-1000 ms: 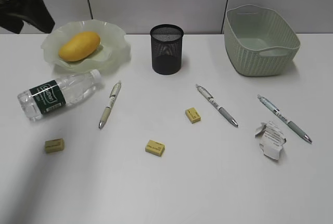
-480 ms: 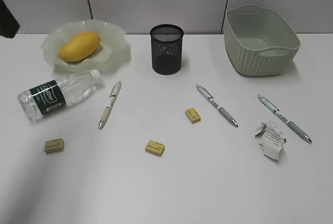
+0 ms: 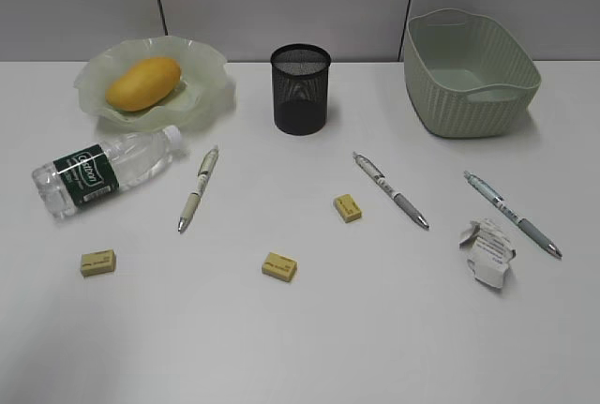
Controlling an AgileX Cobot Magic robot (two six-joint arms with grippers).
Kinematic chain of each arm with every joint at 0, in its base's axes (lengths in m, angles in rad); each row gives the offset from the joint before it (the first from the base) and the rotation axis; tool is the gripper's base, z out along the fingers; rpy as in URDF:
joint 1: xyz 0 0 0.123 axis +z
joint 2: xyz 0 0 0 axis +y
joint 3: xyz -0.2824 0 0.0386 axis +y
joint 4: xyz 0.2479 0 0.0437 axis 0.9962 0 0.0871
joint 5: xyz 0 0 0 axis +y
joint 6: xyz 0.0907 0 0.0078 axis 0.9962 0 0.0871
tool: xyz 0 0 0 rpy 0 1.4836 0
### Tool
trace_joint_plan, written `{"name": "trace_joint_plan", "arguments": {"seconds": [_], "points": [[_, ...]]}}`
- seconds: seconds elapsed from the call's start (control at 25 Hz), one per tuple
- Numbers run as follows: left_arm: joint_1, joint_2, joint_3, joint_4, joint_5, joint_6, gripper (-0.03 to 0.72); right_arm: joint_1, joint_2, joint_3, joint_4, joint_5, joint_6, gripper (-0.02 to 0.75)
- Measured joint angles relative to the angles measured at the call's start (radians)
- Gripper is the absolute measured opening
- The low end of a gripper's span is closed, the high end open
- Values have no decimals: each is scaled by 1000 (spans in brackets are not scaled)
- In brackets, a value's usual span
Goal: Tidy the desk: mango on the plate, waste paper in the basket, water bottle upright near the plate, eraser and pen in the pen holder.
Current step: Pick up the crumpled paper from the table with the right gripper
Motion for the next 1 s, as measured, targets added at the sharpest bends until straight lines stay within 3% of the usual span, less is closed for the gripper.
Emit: {"name": "trace_joint_plan", "arguments": {"seconds": [0.28, 0.44, 0.64, 1.0], "points": [[-2, -386, 185, 10, -82, 0, 426, 0, 0, 0, 0, 0, 0, 549], [-2, -539, 261, 81, -88, 0, 426, 0, 0, 0, 0, 0, 0, 549], [-2, -612, 311, 159, -127, 0, 426, 0, 0, 0, 0, 0, 0, 549], [-2, -613, 312, 171, -136, -1, 426, 0, 43, -16, 6, 0, 0, 549]]}}
